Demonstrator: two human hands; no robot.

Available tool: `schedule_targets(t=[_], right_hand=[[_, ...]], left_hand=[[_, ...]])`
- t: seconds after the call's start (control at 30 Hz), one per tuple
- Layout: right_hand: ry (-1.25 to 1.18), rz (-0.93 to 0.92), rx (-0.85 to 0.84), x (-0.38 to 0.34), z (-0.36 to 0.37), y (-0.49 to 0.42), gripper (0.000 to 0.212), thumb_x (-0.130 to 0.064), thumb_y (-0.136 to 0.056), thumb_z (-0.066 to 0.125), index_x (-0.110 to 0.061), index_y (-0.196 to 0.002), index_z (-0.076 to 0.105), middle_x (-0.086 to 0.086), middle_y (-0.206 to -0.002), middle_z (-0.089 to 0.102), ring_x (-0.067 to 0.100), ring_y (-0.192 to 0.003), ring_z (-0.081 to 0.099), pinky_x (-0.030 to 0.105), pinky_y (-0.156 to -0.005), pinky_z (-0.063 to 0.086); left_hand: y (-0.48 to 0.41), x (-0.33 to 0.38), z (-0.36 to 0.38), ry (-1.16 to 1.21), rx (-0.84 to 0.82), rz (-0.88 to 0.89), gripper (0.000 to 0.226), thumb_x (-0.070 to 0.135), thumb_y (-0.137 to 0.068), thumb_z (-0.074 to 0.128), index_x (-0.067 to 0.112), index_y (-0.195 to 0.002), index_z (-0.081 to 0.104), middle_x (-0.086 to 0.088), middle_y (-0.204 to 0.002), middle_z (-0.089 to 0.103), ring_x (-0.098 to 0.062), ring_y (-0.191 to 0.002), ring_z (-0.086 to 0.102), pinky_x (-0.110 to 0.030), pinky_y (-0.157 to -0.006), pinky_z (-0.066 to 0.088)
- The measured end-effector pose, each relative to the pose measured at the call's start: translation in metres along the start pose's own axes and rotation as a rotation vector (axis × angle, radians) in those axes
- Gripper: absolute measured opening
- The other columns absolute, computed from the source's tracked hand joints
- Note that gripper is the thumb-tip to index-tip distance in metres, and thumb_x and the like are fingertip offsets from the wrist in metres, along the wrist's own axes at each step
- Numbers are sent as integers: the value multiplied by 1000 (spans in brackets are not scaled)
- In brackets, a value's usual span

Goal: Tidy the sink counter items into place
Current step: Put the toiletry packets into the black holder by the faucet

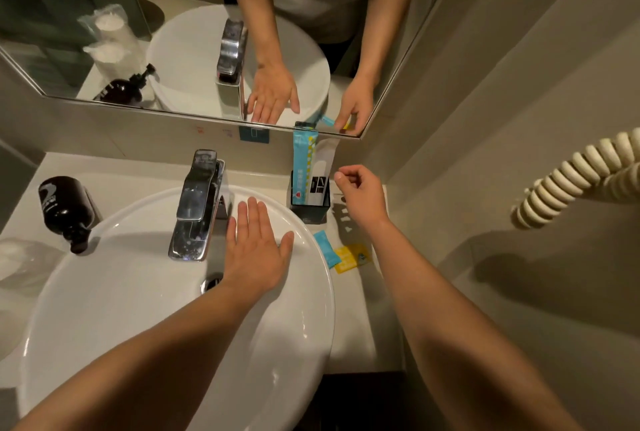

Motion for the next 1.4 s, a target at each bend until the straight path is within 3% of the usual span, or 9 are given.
schedule_targets(t=[0.1, 0.3, 0.47, 0.6, 0.8, 0.87, 1.07, 1.3, 1.4], right_hand=[[79, 97, 18, 29, -8, 13, 14, -23, -95, 66, -13, -104, 69, -2, -91, 68, 14, -84, 62, 30, -76, 55], [337, 330, -121, 93, 13, 48, 14, -25, -94, 69, -14, -93, 63, -2, -84, 63, 9, -72, 59, 16, -54, 41], [488, 336, -136, 100, 33, 53, 28, -32, -85, 78, -15, -92, 57, 3, -91, 61, 20, -80, 56, 29, -73, 45], [504, 330, -115, 98, 40, 54, 28, -26, -84, 78, -13, -100, 59, 5, -99, 61, 22, -88, 56, 30, -77, 44], [367, 343, -100, 98, 31, 52, 29, -22, -90, 74, -15, -74, 51, 8, -89, 63, 23, -82, 60, 33, -76, 52], [258, 333, -89, 94, 23, 52, 26, -19, -92, 72, -12, -75, 53, 10, -89, 65, 23, -82, 64, 35, -73, 58], [33, 249, -44, 59, -7, 52, 19, -26, -95, 69, -12, -84, 63, 0, -86, 68, 15, -83, 71, 15, -50, 49], [-50, -16, -20, -13, -20, 44, 10, -26, -97, 64, -25, -87, 66, -2, -81, 67, 5, -68, 65, 23, -53, 52], [-20, -126, -24, -40, -11, 39, 6, -22, -98, 61, -24, -94, 65, -4, -81, 67, -2, -65, 62, 16, -53, 50]], left_hand=[[-1, -1, 0, -8, 6, 2, 92, 72, -91, -9, 9, -159, -11, -12, -171, -7, -27, -157, -13, -44, -121, -14], [-2, -1, 0, -40, -23, -5, 90, 71, -93, -4, 9, -158, -14, -11, -170, -13, -27, -156, -17, -43, -118, -19], [-2, -1, -1, -48, -42, -18, 88, 68, -95, 1, 9, -159, -16, -11, -169, -17, -26, -155, -20, -43, -118, -21], [-2, 0, 0, -61, -58, -17, 88, 69, -93, -4, 10, -157, -20, -10, -169, -20, -26, -154, -22, -42, -116, -23], [-2, 0, 0, -58, -61, -12, 88, 69, -93, -3, 10, -157, -20, -10, -168, -21, -26, -154, -23, -42, -117, -22], [-2, 0, 0, -57, -65, -10, 88, 69, -94, -4, 10, -157, -21, -10, -168, -22, -26, -154, -23, -43, -118, -21], [-1, 1, 0, -31, -49, -3, 89, 69, -92, -5, 9, -158, -17, -11, -169, -18, -27, -154, -22, -44, -120, -19], [-2, -1, 3, -28, -52, -7, 90, 69, -91, -6, 10, -158, -18, -10, -169, -19, -25, -154, -24, -43, -119, -21], [-3, -1, 3, -28, -54, -7, 90, 70, -91, -7, 10, -157, -18, -9, -169, -20, -25, -154, -24, -43, -119, -21]])
Point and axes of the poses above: each hand's wrist, its own y-axis away from the middle knuckle, its own z-axis out of the palm, x = y × z, the point moved 10 cm from there along -y, towards the middle knuckle
